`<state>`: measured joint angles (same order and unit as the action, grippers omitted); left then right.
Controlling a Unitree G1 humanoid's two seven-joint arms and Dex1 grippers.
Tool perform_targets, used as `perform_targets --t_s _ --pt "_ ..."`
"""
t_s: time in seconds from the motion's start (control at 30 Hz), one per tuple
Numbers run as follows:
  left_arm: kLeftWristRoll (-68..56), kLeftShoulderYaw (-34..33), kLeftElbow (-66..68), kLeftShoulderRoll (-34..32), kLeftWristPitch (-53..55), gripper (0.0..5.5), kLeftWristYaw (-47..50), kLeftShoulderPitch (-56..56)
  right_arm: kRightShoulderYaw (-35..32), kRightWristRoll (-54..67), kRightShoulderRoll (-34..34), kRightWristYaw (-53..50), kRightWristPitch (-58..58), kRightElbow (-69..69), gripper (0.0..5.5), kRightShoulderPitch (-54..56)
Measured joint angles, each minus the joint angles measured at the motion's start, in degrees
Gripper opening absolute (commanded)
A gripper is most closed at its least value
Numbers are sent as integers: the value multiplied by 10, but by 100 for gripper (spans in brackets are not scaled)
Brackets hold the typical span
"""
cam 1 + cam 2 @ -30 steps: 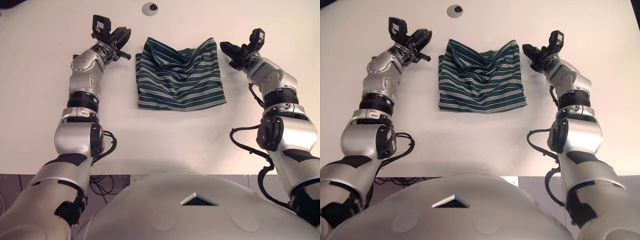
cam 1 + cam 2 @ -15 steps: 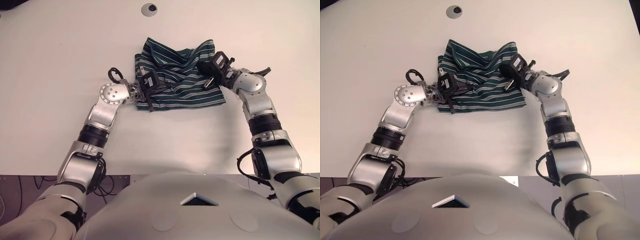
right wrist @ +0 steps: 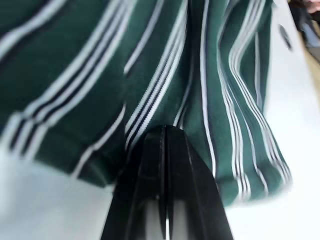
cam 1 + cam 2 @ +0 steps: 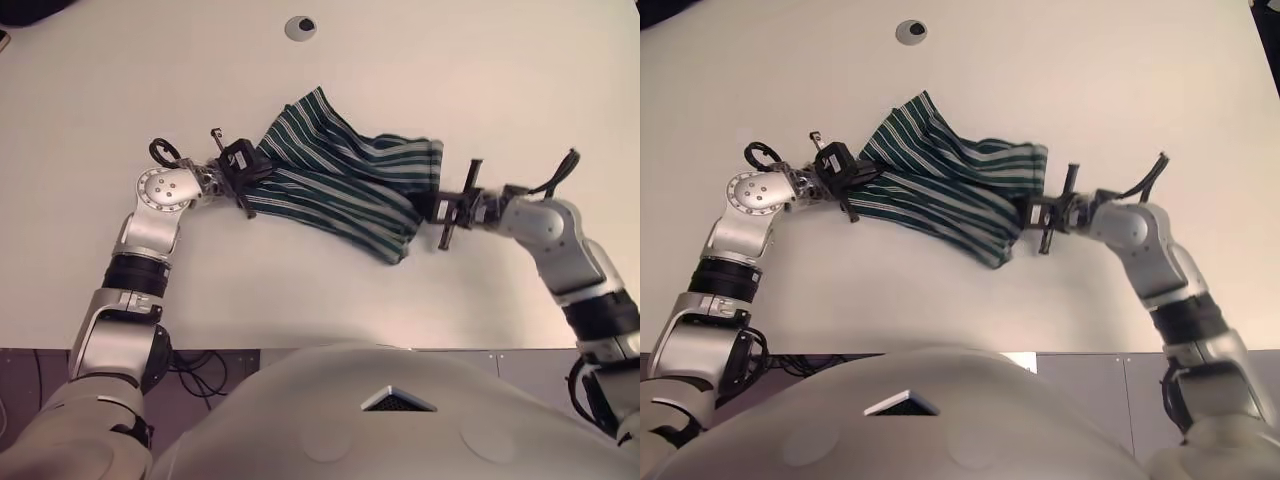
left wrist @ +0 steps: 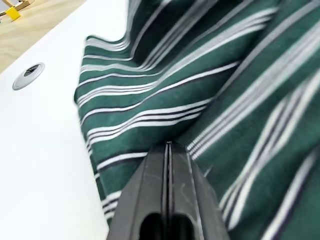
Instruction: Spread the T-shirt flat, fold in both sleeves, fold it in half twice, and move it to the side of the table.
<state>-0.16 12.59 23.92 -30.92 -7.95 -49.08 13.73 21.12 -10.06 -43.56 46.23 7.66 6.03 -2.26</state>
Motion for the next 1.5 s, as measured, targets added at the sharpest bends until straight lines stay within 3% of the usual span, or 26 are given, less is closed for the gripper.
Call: perform_targets --t_s 0.23,0.47,0.6,0.73,0.87,1.1,1.27,1.5 --pt "-3 4 -15 0 -43 0 -18 -9 -12 125 26 10 -106 105 4 -100" --pt "-41 -16 -59 5 -106 0 -29 -16 -126 292 47 14 -172 188 4 -111" --pt "-67 -33 -97 4 -121 0 -30 -37 -144 346 53 16 -198 212 4 -107" --pt "-79 -33 -190 -8 -103 0 -42 -86 -88 288 104 -18 -207 150 4 -42" --pt "-62 10 -269 -30 -78 0 -66 -148 -32 209 187 -70 -196 33 4 34" --pt "36 67 -271 -52 -59 0 -43 -194 2 143 276 -116 -152 -120 4 99" --pt "59 88 -274 -73 -49 0 -34 -181 -3 114 263 -122 -139 -151 4 101" --pt "58 92 -291 -94 -36 0 -34 -183 -48 77 179 -130 -71 -154 4 70"
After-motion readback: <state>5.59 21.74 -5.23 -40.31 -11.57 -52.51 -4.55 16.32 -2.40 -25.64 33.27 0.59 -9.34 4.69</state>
